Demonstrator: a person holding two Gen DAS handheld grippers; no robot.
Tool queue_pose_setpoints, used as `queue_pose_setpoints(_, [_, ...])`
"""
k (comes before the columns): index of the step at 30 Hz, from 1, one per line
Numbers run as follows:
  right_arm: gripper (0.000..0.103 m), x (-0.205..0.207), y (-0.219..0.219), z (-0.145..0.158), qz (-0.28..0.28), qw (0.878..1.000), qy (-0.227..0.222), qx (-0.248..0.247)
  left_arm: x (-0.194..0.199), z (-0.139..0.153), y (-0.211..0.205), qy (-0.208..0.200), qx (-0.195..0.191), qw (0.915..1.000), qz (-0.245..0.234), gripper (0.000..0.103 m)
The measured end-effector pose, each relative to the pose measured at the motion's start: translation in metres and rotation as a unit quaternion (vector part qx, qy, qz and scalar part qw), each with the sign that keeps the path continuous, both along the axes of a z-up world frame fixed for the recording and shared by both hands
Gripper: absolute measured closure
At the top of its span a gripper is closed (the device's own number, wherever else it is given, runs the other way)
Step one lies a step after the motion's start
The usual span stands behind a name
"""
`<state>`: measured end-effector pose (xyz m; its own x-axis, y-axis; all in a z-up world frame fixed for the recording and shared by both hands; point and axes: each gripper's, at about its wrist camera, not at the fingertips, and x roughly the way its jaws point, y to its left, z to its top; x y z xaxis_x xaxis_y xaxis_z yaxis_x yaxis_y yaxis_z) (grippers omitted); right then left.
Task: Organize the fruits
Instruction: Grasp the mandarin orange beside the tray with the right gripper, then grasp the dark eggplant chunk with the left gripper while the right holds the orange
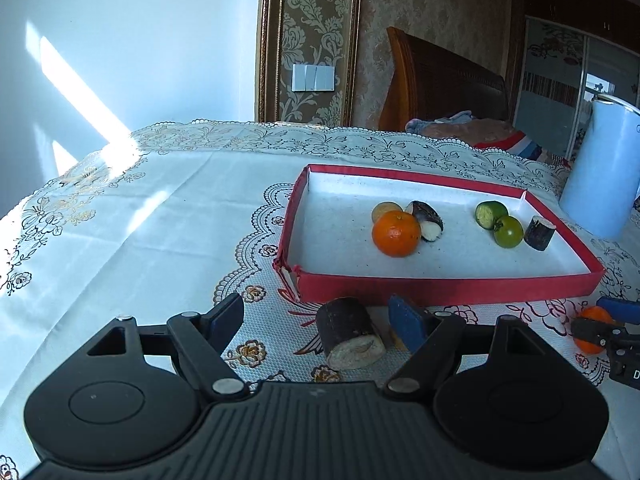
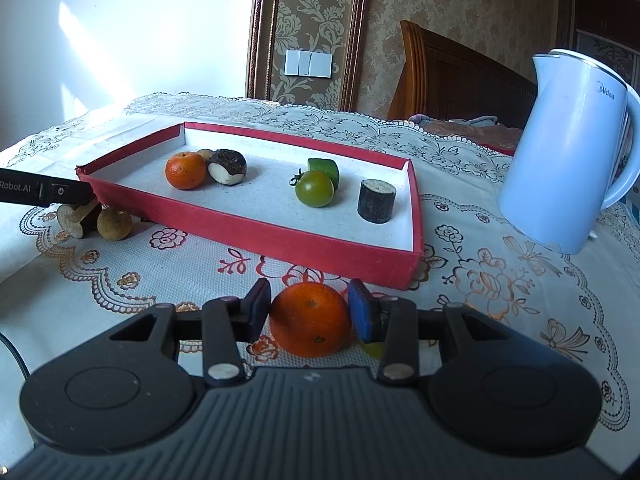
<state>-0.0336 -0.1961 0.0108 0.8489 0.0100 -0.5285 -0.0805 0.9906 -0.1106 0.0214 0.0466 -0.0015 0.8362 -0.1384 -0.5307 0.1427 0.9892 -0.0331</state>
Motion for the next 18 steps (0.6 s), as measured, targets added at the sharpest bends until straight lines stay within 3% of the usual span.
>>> queue_pose_setpoints(8, [0.064, 0.000, 0.000, 0.000, 0.001, 1.000, 0.000, 0.000, 0.014, -0.016, -0.007, 0.052, 0.038, 0.9979, 0.008, 0.022])
queue_pose_setpoints(18, [0.064, 0.000, 0.001, 0.000, 0.001, 1.000, 0.000, -0.001, 0.015, -0.013, -0.005, 0.044, 0.032, 0.9983, 0.020, 0.023])
